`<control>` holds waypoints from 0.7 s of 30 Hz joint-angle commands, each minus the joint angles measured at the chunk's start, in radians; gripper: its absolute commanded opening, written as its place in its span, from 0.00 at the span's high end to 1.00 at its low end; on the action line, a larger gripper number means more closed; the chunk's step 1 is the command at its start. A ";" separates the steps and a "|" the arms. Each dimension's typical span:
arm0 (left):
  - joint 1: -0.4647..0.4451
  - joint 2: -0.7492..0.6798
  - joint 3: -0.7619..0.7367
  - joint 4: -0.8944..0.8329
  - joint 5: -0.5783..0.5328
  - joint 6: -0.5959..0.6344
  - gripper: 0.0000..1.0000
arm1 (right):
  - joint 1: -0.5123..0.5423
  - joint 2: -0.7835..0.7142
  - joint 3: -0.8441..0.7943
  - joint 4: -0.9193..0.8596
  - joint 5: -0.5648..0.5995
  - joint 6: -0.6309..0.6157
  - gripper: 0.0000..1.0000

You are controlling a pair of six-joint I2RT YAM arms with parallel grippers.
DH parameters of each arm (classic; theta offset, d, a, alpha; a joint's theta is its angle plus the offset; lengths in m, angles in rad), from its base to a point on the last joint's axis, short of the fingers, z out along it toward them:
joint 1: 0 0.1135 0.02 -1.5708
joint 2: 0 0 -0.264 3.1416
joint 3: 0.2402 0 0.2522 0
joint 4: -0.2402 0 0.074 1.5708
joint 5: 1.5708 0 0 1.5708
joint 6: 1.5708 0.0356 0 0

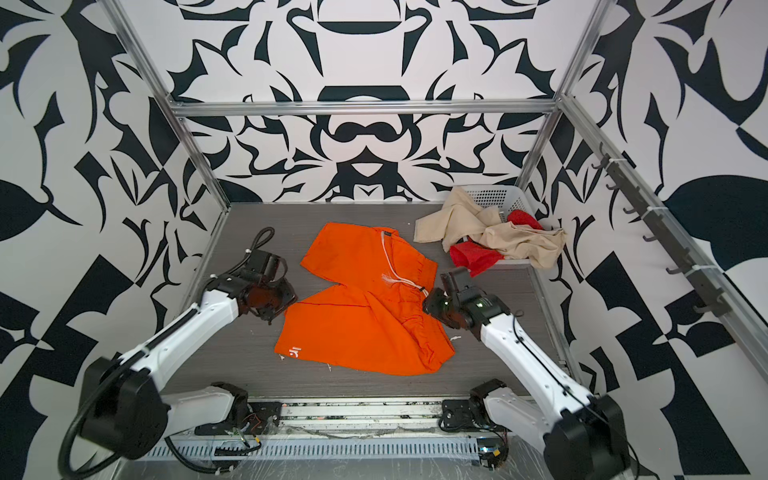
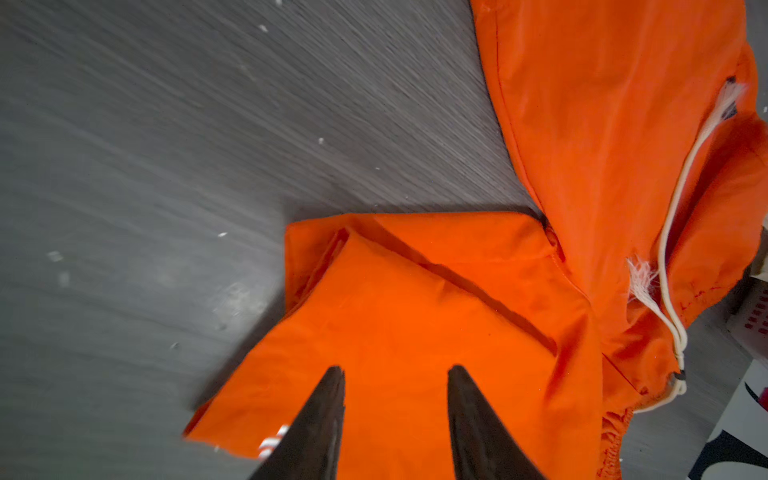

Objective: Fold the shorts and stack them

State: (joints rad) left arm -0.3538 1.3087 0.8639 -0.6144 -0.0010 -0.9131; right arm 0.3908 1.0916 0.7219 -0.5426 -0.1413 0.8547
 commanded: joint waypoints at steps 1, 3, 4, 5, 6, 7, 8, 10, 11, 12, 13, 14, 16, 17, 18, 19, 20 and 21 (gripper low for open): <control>-0.001 0.100 -0.031 0.140 0.071 0.004 0.56 | 0.040 0.083 -0.001 0.128 -0.050 -0.052 0.46; 0.001 0.155 -0.042 0.166 0.095 -0.002 0.56 | 0.046 0.144 -0.011 0.138 -0.032 -0.054 0.46; 0.001 0.171 -0.052 0.173 0.098 -0.009 0.56 | 0.046 0.167 -0.022 0.151 -0.033 -0.055 0.46; 0.002 0.184 -0.062 0.173 0.103 -0.017 0.57 | 0.046 0.190 -0.034 0.161 -0.027 -0.056 0.46; 0.003 0.187 -0.071 0.169 0.103 -0.020 0.57 | 0.046 0.212 -0.040 0.164 -0.023 -0.055 0.46; 0.002 0.181 -0.079 0.162 0.100 -0.022 0.58 | 0.045 0.228 -0.042 0.146 0.002 -0.052 0.46; 0.003 0.165 -0.089 0.152 0.095 -0.026 0.58 | 0.041 0.246 -0.042 0.106 0.040 -0.053 0.45; 0.003 0.117 -0.110 0.121 0.081 -0.032 0.57 | 0.017 0.272 -0.036 0.029 0.101 -0.066 0.45; 0.006 0.081 -0.124 0.104 0.081 -0.039 0.56 | 0.006 0.276 -0.031 0.000 0.121 -0.080 0.45; 0.012 0.049 -0.137 0.081 0.086 -0.045 0.54 | 0.003 0.271 -0.018 -0.027 0.137 -0.093 0.44; 0.018 0.016 -0.148 0.064 0.090 -0.050 0.52 | 0.003 0.263 0.003 -0.053 0.143 -0.118 0.44; 0.026 -0.022 -0.159 0.043 0.089 -0.057 0.49 | 0.014 0.248 0.038 -0.066 0.148 -0.150 0.43; 0.056 -0.121 -0.185 0.025 0.080 -0.076 0.45 | 0.072 0.207 0.099 -0.048 0.165 -0.199 0.43; 0.085 -0.161 -0.199 0.029 0.085 -0.084 0.44 | 0.115 0.189 0.130 -0.020 0.183 -0.224 0.42; 0.120 -0.192 -0.220 0.041 0.095 -0.089 0.44 | 0.157 0.185 0.162 0.011 0.192 -0.251 0.41; 0.157 -0.212 -0.234 0.056 0.123 -0.089 0.44 | 0.199 0.190 0.184 0.043 0.192 -0.282 0.41; 0.203 -0.224 -0.251 0.075 0.151 -0.089 0.45 | 0.242 0.209 0.213 0.083 0.190 -0.325 0.40; 0.245 -0.225 -0.263 0.098 0.186 -0.087 0.45 | 0.289 0.234 0.234 0.123 0.173 -0.385 0.39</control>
State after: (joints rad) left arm -0.1864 1.0927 0.6445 -0.5220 0.1204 -0.9756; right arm 0.5892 1.3148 0.8753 -0.5255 0.0132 0.6243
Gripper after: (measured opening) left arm 0.550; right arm 0.605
